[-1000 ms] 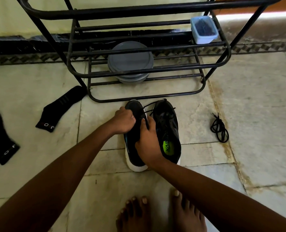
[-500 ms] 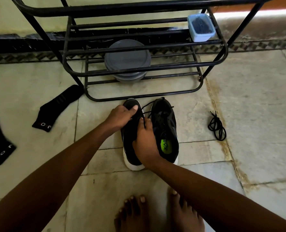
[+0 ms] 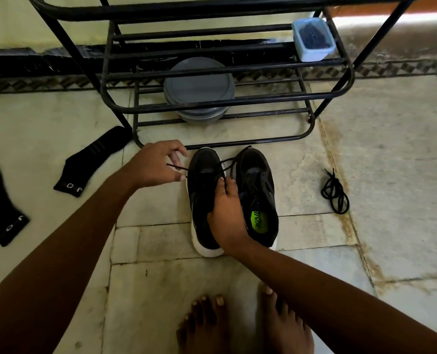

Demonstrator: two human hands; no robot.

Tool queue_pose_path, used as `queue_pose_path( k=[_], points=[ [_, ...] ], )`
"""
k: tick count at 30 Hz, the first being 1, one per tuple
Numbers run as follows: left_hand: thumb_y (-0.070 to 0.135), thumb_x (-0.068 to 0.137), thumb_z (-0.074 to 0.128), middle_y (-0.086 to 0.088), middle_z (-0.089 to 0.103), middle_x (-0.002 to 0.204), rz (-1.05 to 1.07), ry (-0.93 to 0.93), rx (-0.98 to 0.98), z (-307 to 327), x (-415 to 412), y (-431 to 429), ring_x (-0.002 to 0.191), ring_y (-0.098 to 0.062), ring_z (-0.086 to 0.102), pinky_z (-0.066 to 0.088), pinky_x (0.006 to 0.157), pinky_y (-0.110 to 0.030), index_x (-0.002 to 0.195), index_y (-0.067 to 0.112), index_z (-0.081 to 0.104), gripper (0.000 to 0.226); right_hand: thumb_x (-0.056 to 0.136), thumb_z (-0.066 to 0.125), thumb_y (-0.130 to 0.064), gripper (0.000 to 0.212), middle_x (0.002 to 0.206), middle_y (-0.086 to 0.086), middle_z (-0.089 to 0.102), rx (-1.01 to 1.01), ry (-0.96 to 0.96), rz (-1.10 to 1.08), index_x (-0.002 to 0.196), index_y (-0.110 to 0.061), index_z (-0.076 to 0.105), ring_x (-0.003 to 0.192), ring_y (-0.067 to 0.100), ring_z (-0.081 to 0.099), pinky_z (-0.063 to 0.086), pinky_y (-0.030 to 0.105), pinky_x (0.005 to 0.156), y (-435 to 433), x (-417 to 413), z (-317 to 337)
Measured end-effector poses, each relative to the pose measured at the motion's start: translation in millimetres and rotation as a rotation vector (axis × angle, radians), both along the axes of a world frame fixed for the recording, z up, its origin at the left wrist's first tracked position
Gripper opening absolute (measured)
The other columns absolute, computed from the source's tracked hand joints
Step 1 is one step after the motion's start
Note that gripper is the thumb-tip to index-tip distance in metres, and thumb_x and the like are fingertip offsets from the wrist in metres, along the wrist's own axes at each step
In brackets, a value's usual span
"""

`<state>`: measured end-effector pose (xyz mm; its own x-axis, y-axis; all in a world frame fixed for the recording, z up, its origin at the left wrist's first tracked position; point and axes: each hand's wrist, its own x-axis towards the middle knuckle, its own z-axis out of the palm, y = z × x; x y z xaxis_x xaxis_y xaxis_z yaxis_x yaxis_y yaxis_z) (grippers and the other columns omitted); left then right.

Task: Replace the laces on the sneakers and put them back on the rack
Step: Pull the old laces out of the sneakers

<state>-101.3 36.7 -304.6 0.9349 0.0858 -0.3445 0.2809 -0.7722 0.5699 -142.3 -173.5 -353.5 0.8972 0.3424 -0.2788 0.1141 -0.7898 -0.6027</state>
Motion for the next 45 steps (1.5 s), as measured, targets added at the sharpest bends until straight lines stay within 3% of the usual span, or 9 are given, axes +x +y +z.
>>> queue_pose_path(
  k=[2,7,18,25,28,31,34,40,45],
  points=[
    [0.037,0.072,0.09,0.013,0.072,0.085,-0.064,0.052,0.117,-2,-2,-5,0.096,-0.009,0.064,0.044,0.093,-0.036,0.124,0.041,0.064,0.058,0.094,0.055,0.003,0.077,0.166,0.022,0.011,0.007,-0.001,-0.001,0.16,0.0,0.015,0.155,0.034,0.014,0.019,0.04,0.127,0,-1,0],
    [0.052,0.092,0.067,0.016,0.064,0.085,-0.155,-0.115,0.565,-6,-2,-19,0.11,-0.016,0.052,0.025,0.089,-0.044,0.095,0.039,0.075,0.016,0.095,0.055,0.002,0.078,0.167,0.021,0.009,-0.004,-0.002,0.005,0.16,-0.001,0.013,0.156,0.033,0.011,0.018,0.04,0.127,0,0,1],
    [0.018,0.079,0.074,-0.006,0.049,0.071,0.323,0.131,0.912,-23,-24,28,0.093,-0.034,0.059,0.027,0.11,-0.062,0.076,0.016,0.056,0.018,0.095,0.058,0.002,0.077,0.166,0.022,0.012,-0.028,-0.031,0.008,0.16,0.0,0.016,0.156,0.035,0.012,0.019,0.043,0.127,2,-1,0],
    [0.044,0.081,0.074,-0.01,0.063,0.116,0.131,0.215,0.715,-35,-33,24,0.115,-0.032,0.06,0.04,0.102,-0.048,0.114,0.016,0.066,0.044,0.093,0.053,-0.005,0.071,0.167,0.02,0.009,0.08,0.008,0.023,0.157,0.003,0.022,0.156,0.034,0.003,0.006,0.039,0.129,3,1,10],
    [0.031,0.087,0.077,-0.009,0.062,0.12,0.109,-0.207,0.203,-45,-37,-1,0.11,-0.024,0.062,0.051,0.097,-0.043,0.124,0.012,0.067,0.042,0.087,0.051,-0.008,0.05,0.159,0.02,0.028,0.193,-0.061,-0.03,0.136,0.003,0.051,0.148,0.035,0.028,0.025,0.043,0.125,5,8,22],
    [0.013,0.093,0.07,-0.004,0.063,0.117,0.089,-0.439,-0.008,-46,-34,-25,0.108,-0.015,0.06,0.048,0.093,-0.032,0.123,0.012,0.067,0.031,0.083,0.053,-0.004,0.019,0.115,0.021,0.063,0.209,-0.011,-0.09,0.096,0.002,0.065,0.103,0.033,0.062,0.053,0.037,0.094,3,31,31],
    [0.012,0.088,0.074,-0.001,0.061,0.115,0.061,-0.366,0.032,-54,-27,-31,0.112,-0.019,0.057,0.048,0.097,-0.037,0.114,0.017,0.07,0.027,0.081,0.054,0.001,0.02,0.062,0.008,0.051,0.087,0.039,-0.039,0.063,-0.005,0.048,0.061,0.028,0.053,0.045,0.032,0.055,-1,59,29],
    [0.016,0.083,0.081,0.007,0.05,0.101,0.119,-0.244,-0.076,-62,-26,-34,0.108,-0.025,0.055,0.047,0.098,-0.046,0.085,0.03,0.065,0.021,0.084,0.066,-0.005,0.015,0.097,0.015,0.07,0.11,-0.081,0.008,0.096,-0.004,0.075,0.097,0.026,0.063,0.055,0.039,0.09,0,69,2],
    [0.02,0.094,0.072,0.0,0.059,0.1,0.105,-0.367,-0.261,-55,-38,-51,0.098,-0.008,0.059,0.045,0.086,-0.017,0.087,0.02,0.075,0.008,0.088,0.065,-0.01,0.025,0.106,0.011,0.071,0.171,-0.077,0.041,0.11,-0.014,0.076,0.092,0.021,0.069,0.057,0.037,0.091,4,69,-10]
  ],
)
